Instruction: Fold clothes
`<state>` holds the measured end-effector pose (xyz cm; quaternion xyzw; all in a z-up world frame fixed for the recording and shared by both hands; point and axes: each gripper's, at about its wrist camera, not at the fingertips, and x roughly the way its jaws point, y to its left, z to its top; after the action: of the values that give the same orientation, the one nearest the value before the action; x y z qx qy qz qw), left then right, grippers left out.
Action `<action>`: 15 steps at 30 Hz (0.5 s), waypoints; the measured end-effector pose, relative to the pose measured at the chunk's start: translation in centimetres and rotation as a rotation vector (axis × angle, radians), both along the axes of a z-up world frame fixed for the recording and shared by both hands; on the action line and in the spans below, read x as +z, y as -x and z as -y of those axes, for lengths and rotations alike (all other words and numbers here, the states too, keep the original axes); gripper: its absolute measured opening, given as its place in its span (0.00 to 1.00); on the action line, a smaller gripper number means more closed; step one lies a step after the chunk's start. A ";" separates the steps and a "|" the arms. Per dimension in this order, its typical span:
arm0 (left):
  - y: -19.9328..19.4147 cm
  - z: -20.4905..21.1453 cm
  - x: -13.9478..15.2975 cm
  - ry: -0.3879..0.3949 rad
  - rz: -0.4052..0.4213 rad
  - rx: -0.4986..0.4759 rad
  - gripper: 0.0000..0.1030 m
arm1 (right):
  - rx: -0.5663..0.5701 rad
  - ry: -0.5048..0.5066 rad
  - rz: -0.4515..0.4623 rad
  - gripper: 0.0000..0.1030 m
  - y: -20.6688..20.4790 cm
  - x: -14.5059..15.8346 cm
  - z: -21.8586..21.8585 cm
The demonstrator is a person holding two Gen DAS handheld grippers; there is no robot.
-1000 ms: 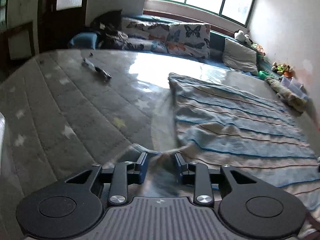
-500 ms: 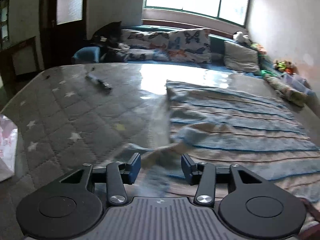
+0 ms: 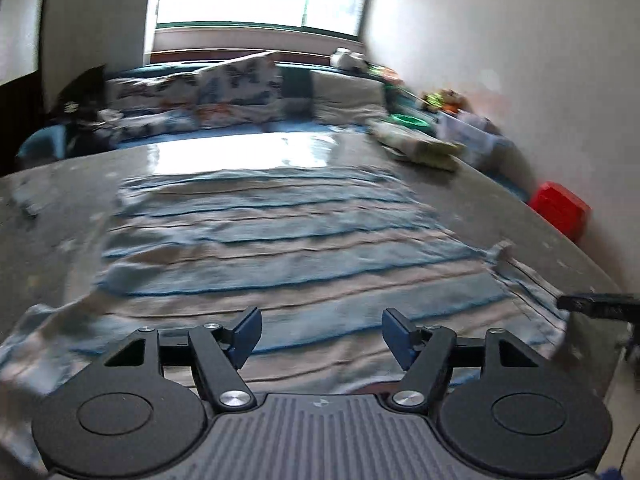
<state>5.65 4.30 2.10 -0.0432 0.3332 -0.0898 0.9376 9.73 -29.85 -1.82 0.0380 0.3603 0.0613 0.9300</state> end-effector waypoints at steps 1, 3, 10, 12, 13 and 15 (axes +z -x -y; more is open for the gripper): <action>-0.1 0.8 -0.1 -0.003 -0.005 -0.019 0.68 | -0.005 -0.003 0.001 0.48 0.1 -0.2 0.1; -0.3 2.5 -0.4 -0.012 -0.010 -0.059 0.68 | -0.010 -0.002 0.008 0.47 0.2 -0.3 0.0; -0.1 6.1 -1.3 -0.036 -0.017 -0.158 0.68 | -0.018 0.003 0.022 0.12 0.4 -0.1 -0.4; 0.3 6.8 -1.6 -0.059 -0.014 -0.179 0.68 | -0.007 -0.013 0.036 0.10 0.5 0.5 -0.4; 0.5 7.0 -1.8 -0.067 -0.013 -0.188 0.68 | 0.005 -0.017 0.047 0.09 0.7 0.8 -0.6; 0.8 7.2 -2.0 -0.078 -0.014 -0.199 0.68 | 0.057 -0.060 0.079 0.09 1.1 2.2 -1.1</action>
<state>4.86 -2.89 0.08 0.0262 0.3456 -0.1694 0.9226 8.68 -28.77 0.42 0.0530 0.3224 0.0998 0.9398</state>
